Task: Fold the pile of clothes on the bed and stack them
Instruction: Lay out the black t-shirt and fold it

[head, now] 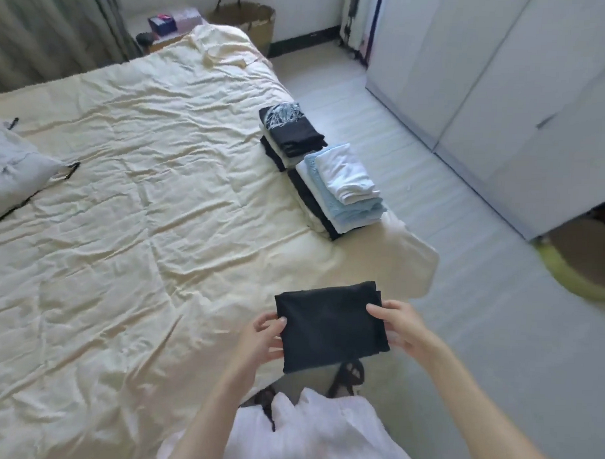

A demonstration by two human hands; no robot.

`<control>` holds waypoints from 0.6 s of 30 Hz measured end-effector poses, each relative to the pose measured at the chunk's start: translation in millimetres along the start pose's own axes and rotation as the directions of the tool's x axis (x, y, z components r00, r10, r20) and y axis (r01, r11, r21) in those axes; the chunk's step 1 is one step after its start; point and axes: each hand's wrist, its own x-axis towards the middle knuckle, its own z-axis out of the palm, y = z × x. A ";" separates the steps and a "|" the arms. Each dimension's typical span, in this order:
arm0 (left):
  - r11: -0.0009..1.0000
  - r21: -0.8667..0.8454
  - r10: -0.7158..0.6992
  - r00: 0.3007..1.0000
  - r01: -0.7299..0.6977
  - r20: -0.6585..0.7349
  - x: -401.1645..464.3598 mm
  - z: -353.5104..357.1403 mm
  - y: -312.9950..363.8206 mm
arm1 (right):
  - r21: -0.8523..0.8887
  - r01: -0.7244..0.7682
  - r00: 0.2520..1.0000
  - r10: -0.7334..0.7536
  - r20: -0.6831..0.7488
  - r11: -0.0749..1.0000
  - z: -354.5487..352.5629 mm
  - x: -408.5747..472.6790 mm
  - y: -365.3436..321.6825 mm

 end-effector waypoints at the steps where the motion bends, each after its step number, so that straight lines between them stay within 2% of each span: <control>1: 1.000 0.030 -0.004 0.999 0.003 0.031 -0.9 18.0 1.3 | 0.025 0.006 0.999 -0.005 -0.046 1.000 -16.3 -3.9 5.4; 3: 0.996 0.090 0.001 0.997 -0.008 0.071 1.3 56.1 8.8 | 0.077 0.026 0.994 -0.018 -0.106 0.997 -52.0 -8.3 11.5; 9: 0.976 0.188 0.083 0.986 -0.110 0.147 25.2 179.2 44.7 | 0.200 0.084 0.990 -0.059 -0.128 0.976 -170.1 1.0 2.2; 14: 0.976 0.161 0.119 0.978 -0.148 0.173 38.8 299.4 52.2 | 0.196 0.112 0.982 -0.078 -0.172 0.974 -286.8 17.5 -13.9; 18: 0.967 0.177 0.144 0.966 -0.183 0.214 45.1 367.8 67.7 | 0.179 0.109 0.980 -0.076 -0.185 0.978 -361.1 24.3 -34.4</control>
